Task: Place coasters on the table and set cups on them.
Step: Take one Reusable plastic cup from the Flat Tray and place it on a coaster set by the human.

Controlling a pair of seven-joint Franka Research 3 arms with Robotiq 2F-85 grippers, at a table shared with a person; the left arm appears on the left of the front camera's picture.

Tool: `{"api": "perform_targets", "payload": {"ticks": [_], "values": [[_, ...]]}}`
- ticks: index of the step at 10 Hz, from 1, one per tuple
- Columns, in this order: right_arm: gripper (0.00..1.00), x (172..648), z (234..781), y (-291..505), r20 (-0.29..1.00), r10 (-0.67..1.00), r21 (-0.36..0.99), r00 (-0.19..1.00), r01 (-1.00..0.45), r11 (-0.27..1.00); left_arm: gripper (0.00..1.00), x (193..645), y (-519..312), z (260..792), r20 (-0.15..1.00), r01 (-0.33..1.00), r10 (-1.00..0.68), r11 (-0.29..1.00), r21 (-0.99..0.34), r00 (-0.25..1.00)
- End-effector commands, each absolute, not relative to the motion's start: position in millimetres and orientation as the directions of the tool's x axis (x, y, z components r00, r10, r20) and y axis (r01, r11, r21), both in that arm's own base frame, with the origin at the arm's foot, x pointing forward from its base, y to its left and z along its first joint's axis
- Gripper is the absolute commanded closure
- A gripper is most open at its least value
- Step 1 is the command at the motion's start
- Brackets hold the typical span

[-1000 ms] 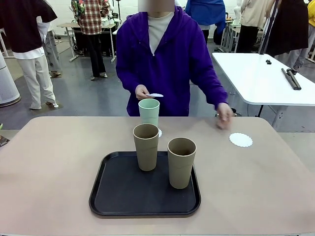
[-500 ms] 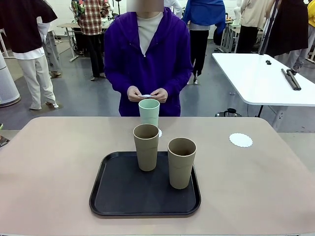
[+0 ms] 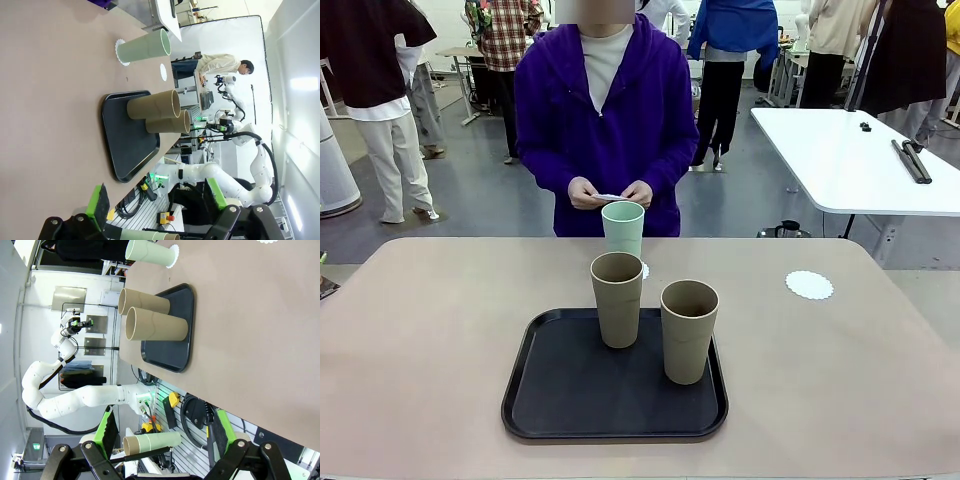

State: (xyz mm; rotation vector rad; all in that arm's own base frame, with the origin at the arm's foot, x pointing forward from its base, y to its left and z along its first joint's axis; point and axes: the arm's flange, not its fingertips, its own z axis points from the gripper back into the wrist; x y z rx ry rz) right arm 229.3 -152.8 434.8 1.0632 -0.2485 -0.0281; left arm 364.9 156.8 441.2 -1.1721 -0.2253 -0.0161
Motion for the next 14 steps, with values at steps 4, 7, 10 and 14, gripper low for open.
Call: {"api": "perform_targets", "payload": {"ticks": [4, 7, 10, 14], "values": [[0.0, 230.2, 435.1, -152.9, 0.194, -0.143, 0.873, 0.97, -0.104, 0.477, 0.0, 365.4, 158.8, 442.9, 0.192, 0.14, 0.102, 0.383, -0.913, 0.976], [0.0, 230.2, 435.1, -152.9, 0.194, -0.143, 0.873, 0.97, -0.104, 0.477, 0.0, 365.4, 158.8, 442.9, 0.192, 0.14, 0.102, 0.383, -0.913, 0.976], [0.0, 230.2, 435.1, -152.9, 0.194, -0.143, 0.873, 0.97, -0.104, 0.477, 0.0, 365.4, 158.8, 442.9, 0.192, 0.14, 0.102, 0.383, -0.913, 0.976], [0.0, 276.9, 462.2, -139.7, 0.341, 0.067, 0.78, 0.938, -0.323, 0.536, 0.0, 365.4, 158.8, 442.9, 0.192, 0.14, 0.102, 0.383, -0.913, 0.976]]}}
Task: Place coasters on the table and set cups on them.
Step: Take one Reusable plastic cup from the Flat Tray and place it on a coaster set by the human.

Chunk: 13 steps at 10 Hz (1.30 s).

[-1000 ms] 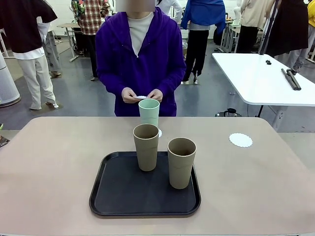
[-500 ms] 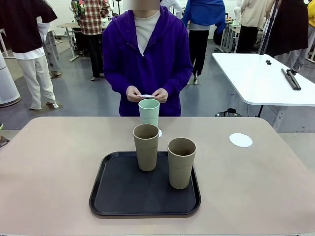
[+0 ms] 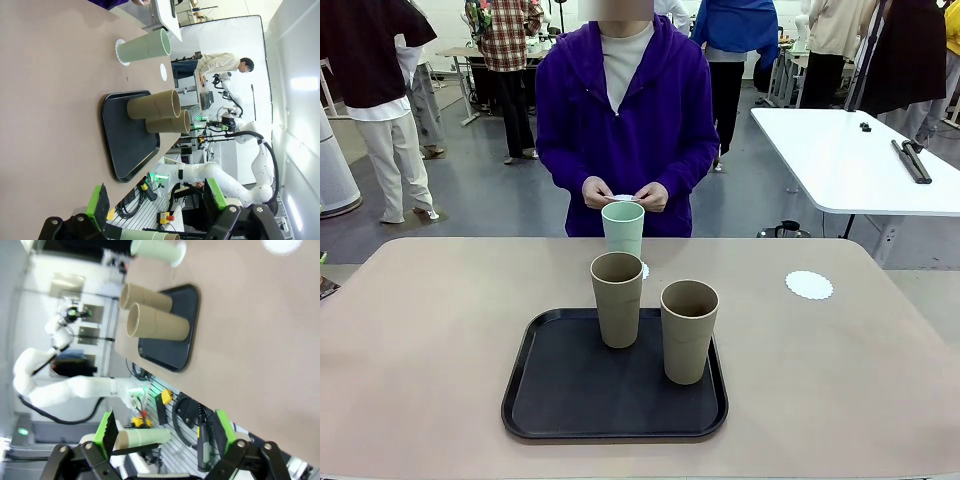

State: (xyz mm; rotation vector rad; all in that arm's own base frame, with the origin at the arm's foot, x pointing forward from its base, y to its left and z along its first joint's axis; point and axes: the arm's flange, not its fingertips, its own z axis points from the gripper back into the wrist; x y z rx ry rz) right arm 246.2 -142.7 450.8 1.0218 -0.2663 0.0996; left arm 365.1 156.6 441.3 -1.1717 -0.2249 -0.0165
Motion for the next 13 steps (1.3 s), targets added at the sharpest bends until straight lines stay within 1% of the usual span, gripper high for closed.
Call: {"api": "perform_targets", "payload": {"ticks": [1, 2, 3, 4, 5, 6, 7, 8, 9, 11, 12, 13], "values": [[0.0, 295.0, 482.9, -122.1, 0.42, 0.197, 0.684, 0.886, -0.452, 0.572, 0.0, 365.4, 158.8, 442.9, 0.192, 0.14, 0.102, 0.383, -0.913, 0.976], [0.0, 307.1, 500.1, -97.9, 0.47, 0.314, 0.581, 0.825, -0.557, 0.594, 0.0, 365.4, 158.8, 442.9, 0.192, 0.14, 0.102, 0.383, -0.913, 0.976], [0.0, 313.3, 509.7, -70.6, 0.492, 0.464, 0.466, 0.737, -0.673, 0.574, 0.0, 365.4, 158.8, 442.9, 0.192, 0.14, 0.102, 0.383, -0.913, 0.976], [0.0, 315.7, 515.1, -40.8, 0.52, 0.581, 0.383, 0.626, -0.779, 0.497, 0.0, 365.4, 158.8, 442.9, 0.192, 0.14, 0.102, 0.383, -0.913, 0.976], [0.0, 312.1, 516.1, -16.8, 0.523, 0.683, 0.31, 0.51, -0.86, 0.405, 0.0, 365.4, 158.8, 442.9, 0.192, 0.14, 0.102, 0.383, -0.913, 0.976], [0.0, 310.7, 518.0, 3.8, 0.531, 0.709, 0.243, 0.464, -0.885, 0.397, 0.0, 365.4, 158.8, 442.9, 0.192, 0.14, 0.102, 0.383, -0.913, 0.976], [0.0, 312.4, 520.5, 18.7, 0.565, 0.692, 0.185, 0.45, -0.886, 0.425, 0.0, 365.4, 158.8, 442.9, 0.192, 0.14, 0.102, 0.383, -0.913, 0.976], [0.0, 311.1, 523.3, 32.5, 0.591, 0.695, 0.103, 0.41, -0.893, 0.439, 0.0, 365.4, 158.8, 442.9, 0.192, 0.14, 0.102, 0.383, -0.913, 0.976], [0.0, 309.2, 527.1, 44.8, 0.621, 0.692, 0.074, 0.368, -0.907, 0.415, 0.0, 365.4, 158.8, 442.9, 0.192, 0.14, 0.102, 0.383, -0.913, 0.976], [0.0, 308.7, 522.7, 49.2, 0.614, 0.711, 0.058, 0.342, -0.918, 0.392, 0.0, 365.4, 158.8, 442.9, 0.192, 0.14, 0.102, 0.383, -0.913, 0.976], [0.0, 310.9, 539.6, 41.4, 0.595, 0.706, 0.084, 0.385, -0.903, 0.421, 0.0, 365.4, 158.8, 442.9, 0.192, 0.14, 0.102, 0.383, -0.913, 0.976], [0.0, 310.9, 539.6, 41.4, 0.595, 0.706, 0.084, 0.385, -0.903, 0.421, 0.0, 365.4, 158.8, 442.9, 0.192, 0.14, 0.102, 0.383, -0.913, 0.976]]}}
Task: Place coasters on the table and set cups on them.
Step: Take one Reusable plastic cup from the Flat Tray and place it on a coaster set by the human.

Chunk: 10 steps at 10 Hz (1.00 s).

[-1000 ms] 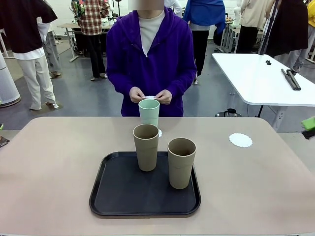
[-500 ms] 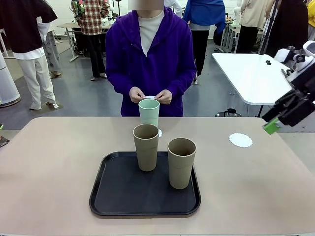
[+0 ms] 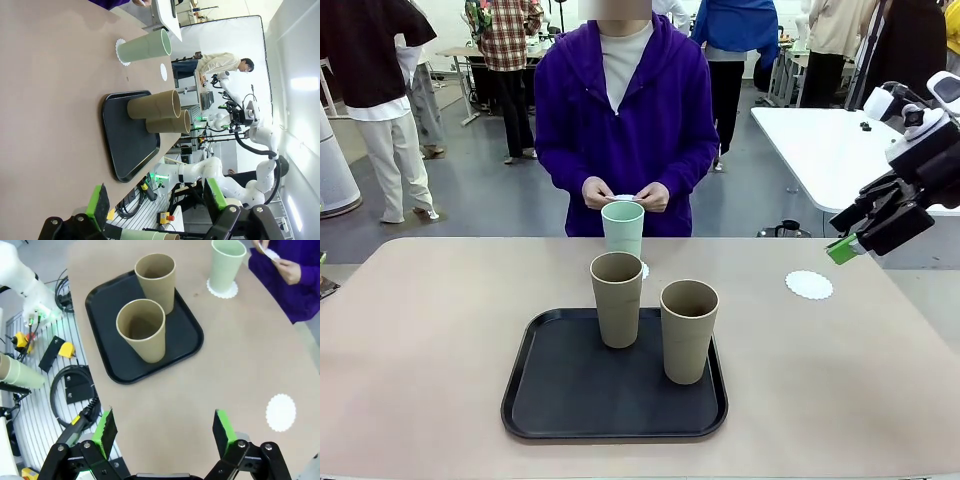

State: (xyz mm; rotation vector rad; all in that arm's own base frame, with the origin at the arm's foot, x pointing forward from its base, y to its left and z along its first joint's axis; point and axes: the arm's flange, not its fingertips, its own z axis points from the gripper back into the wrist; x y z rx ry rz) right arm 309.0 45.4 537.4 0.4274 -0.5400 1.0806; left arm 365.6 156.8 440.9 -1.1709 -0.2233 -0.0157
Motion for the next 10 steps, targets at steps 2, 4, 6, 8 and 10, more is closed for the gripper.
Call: {"api": "perform_targets", "payload": {"ticks": [2, 4, 6, 8, 10], "values": [[0.0, 309.0, 537.4, 45.4, 0.605, 0.708, 0.066, 0.365, -0.909, 0.412, 0.0, 365.4, 158.8, 442.9, 0.192, 0.14, 0.102, 0.383, -0.913, 0.976], [0.0, 326.5, 523.9, 31.7, 0.715, 0.696, -0.103, -0.064, -0.995, 0.014, 0.0, 365.4, 158.8, 442.9, 0.192, 0.14, 0.102, 0.383, -0.913, 0.976], [0.0, 373.5, 491.6, 21.6, 0.793, 0.594, -0.092, -0.133, -0.991, -0.099, 0.0, 365.4, 158.8, 442.9, 0.192, 0.14, 0.102, 0.383, -0.913, 0.976], [0.0, 397.6, 456.3, 19.4, 0.866, 0.495, -0.055, -0.068, -0.998, -0.04, 0.0, 365.4, 158.8, 442.9, 0.192, 0.14, 0.102, 0.383, -0.913, 0.976], [0.0, 392.3, 418.1, 13.9, 0.906, 0.422, 0.004, 0.03, -0.998, 0.062, 0.0, 365.4, 158.8, 442.9, 0.192, 0.14, 0.102, 0.383, -0.913, 0.976]]}}
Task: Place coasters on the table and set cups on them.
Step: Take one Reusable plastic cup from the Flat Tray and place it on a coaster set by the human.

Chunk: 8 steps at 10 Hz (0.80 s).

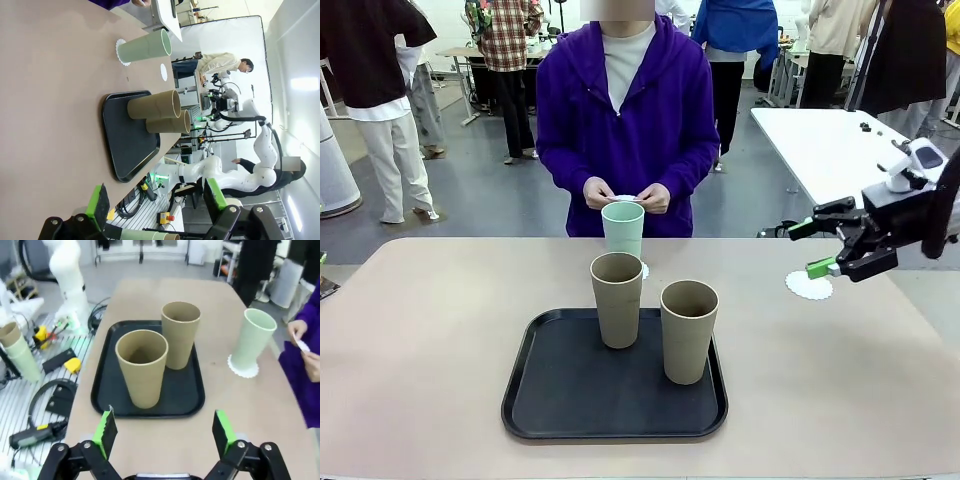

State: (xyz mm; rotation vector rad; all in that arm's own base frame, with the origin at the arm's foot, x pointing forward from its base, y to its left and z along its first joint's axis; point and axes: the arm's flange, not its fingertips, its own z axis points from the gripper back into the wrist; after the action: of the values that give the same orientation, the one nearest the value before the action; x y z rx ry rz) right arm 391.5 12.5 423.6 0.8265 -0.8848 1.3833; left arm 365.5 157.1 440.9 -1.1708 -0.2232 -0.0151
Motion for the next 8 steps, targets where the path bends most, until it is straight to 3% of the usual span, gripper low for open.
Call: {"api": "perform_targets", "payload": {"ticks": [1, 6, 8], "values": [[0.0, 387.4, 404.8, 10.8, 0.922, 0.382, 0.029, 0.066, -0.994, 0.102, 0.0, 365.4, 158.8, 442.9, 0.192, 0.14, 0.102, 0.383, -0.913, 0.976], [0.0, 349.8, 359.9, 7.6, 0.935, 0.338, 0.092, 0.11, -0.993, 0.07, 0.0, 365.4, 158.8, 442.9, 0.192, 0.14, 0.102, 0.383, -0.913, 0.976], [0.0, 367.8, 371.5, 2.0, 0.922, 0.356, 0.126, 0.152, -0.988, 0.094, 0.0, 365.4, 158.8, 442.9, 0.192, 0.14, 0.102, 0.383, -0.913, 0.976]]}}
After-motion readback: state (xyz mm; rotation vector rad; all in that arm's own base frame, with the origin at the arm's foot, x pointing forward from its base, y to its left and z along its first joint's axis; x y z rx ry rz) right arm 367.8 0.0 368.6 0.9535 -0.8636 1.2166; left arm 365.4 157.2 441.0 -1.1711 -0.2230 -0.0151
